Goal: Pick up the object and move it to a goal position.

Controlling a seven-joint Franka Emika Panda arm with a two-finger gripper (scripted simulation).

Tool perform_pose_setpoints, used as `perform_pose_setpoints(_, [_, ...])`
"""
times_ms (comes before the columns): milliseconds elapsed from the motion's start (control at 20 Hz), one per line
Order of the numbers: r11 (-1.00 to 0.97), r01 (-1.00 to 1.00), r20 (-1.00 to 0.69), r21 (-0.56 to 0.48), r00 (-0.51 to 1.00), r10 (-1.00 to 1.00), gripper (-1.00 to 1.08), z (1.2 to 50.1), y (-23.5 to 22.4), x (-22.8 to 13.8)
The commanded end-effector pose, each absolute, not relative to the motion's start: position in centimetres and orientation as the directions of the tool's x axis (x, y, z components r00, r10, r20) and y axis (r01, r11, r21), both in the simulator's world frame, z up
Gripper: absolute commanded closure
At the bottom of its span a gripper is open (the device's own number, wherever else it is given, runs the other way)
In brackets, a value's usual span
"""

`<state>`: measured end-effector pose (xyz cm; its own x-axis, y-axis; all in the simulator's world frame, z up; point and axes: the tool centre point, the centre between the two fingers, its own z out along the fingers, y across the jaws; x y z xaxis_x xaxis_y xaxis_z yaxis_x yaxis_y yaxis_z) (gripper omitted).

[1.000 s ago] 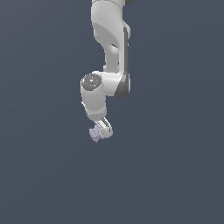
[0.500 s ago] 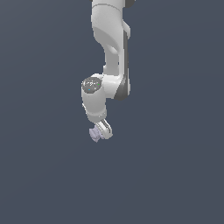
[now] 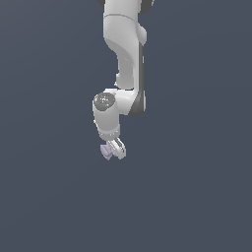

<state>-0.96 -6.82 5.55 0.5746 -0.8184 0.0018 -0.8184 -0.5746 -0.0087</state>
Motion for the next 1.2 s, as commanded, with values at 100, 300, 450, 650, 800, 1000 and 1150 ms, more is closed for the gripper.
perform_pose_setpoints(100, [-0.576, -0.817, 0.000, 0.000, 0.576, -0.817, 1.08, 4.0, -6.9, -1.1])
perform_pose_setpoints(300, [-0.576, -0.817, 0.000, 0.000, 0.576, -0.817, 1.08, 4.0, -6.9, -1.1])
perform_pose_setpoints(450, [-0.576, -0.817, 0.000, 0.000, 0.576, -0.817, 1.08, 4.0, -6.9, -1.1])
perform_pose_setpoints(650, [-0.575, -0.818, 0.003, -0.013, 0.575, -0.818, 1.08, 5.8, -6.5, -0.8])
perform_pose_setpoints(800, [-0.575, -0.818, 0.003, -0.013, 0.575, -0.818, 1.08, 6.4, -6.2, -0.9])
perform_pose_setpoints(1000, [-0.575, -0.818, 0.002, -0.012, 0.575, -0.818, 1.08, 8.0, -5.5, -1.2])
perform_pose_setpoints(1150, [-0.575, -0.818, 0.002, -0.012, 0.575, -0.818, 1.08, 9.7, -4.7, -1.6])
